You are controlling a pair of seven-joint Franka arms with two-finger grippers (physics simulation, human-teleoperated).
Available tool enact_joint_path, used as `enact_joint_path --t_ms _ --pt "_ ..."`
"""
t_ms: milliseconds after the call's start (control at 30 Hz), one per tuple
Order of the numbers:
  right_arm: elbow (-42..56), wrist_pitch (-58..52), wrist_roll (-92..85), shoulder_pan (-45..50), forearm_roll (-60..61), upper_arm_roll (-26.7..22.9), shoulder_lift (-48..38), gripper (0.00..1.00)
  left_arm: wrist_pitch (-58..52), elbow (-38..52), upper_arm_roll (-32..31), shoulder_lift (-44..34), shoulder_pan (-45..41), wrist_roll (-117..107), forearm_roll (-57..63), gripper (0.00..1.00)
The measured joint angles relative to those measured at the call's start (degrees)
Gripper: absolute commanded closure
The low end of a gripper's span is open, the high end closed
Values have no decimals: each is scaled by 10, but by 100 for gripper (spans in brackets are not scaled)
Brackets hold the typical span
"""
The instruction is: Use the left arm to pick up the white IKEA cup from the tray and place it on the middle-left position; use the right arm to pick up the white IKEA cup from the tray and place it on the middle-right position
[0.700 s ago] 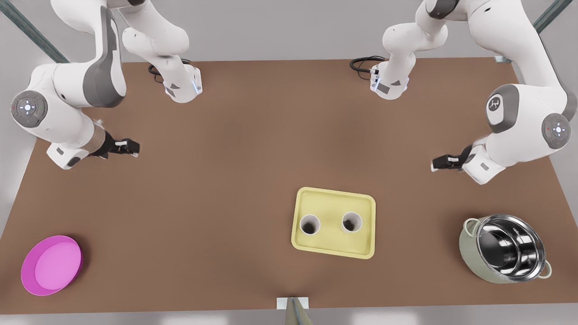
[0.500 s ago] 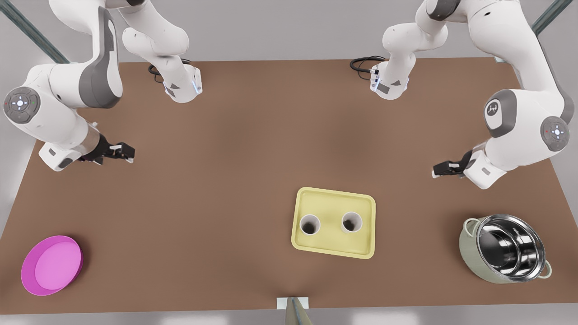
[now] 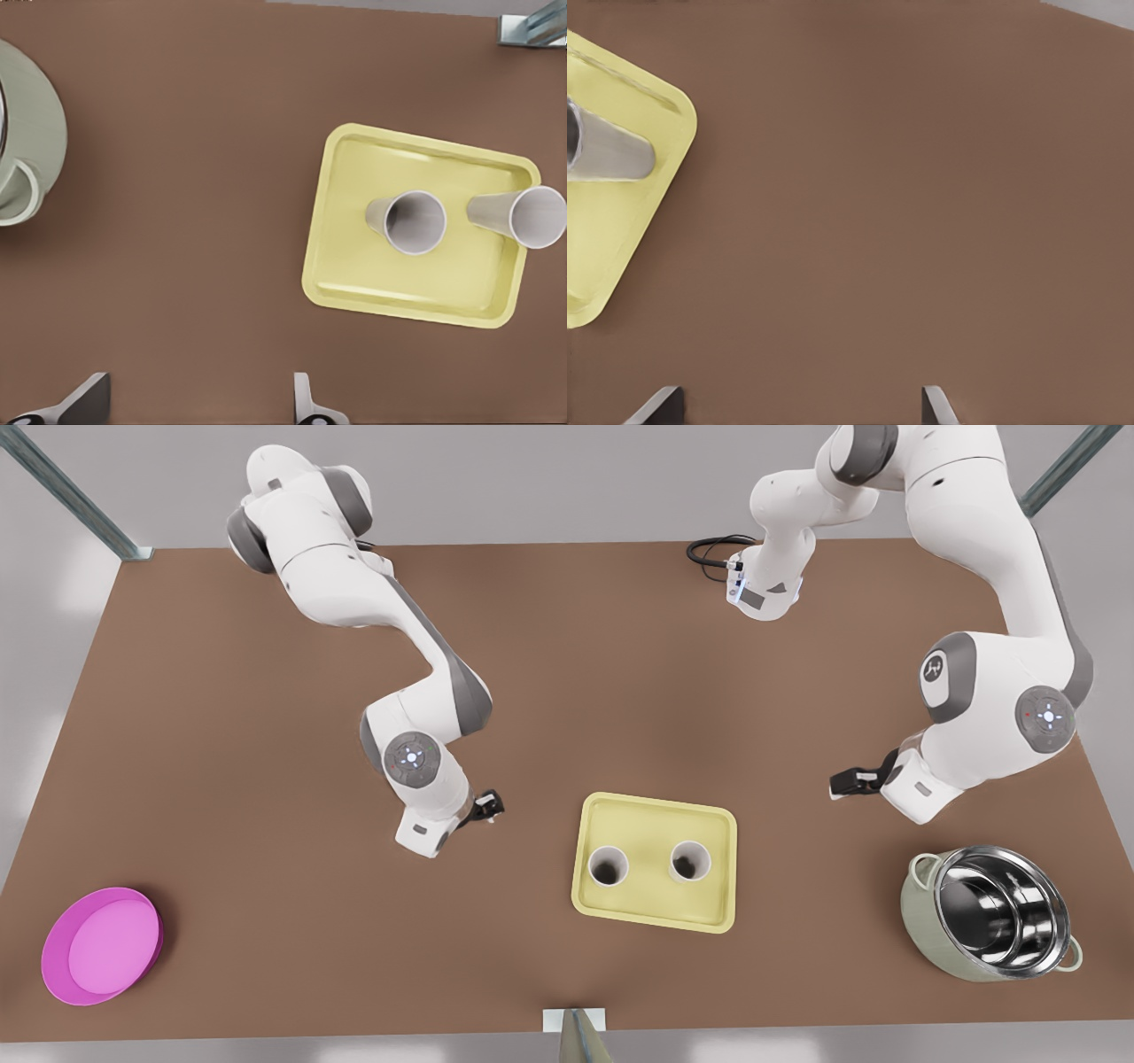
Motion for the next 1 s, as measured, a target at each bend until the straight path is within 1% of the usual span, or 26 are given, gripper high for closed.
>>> enact_joint_path --t_ms 100,133,267,333,400,500,600,667,733,867,1000 --pt "9 44 46 50 1 0 32 0 1 -2 0 2 -35 -11 12 0" --pt "12 57 60 60 1 0 40 0 11 1 0 15 -47 -15 13 0" --pt "31 116 116 89 2 1 76 0 71 12 0 91 -113 -42 20 0" --pt "60 139 141 100 2 -5 110 0 99 51 0 137 -133 -56 33 0" --pt "97 160 164 106 2 -9 148 0 130 70 1 168 -138 -68 42 0" --pt "132 208 193 111 2 -21 187 0 164 69 1 187 -140 -83 58 0" --pt "164 249 218 111 2 -38 206 0 185 69 1 202 -143 -92 69 0" --pt "210 268 232 114 2 -40 235 0 195 69 1 210 -146 -97 73 0" --pt "258 281 245 121 2 -41 262 0 207 69 1 226 -147 -102 74 0" --pt "311 295 267 127 3 -42 292 0 225 63 1 242 -149 -110 76 0" --pt "317 290 278 128 3 -43 302 0 243 54 1 258 -149 -117 76 0"
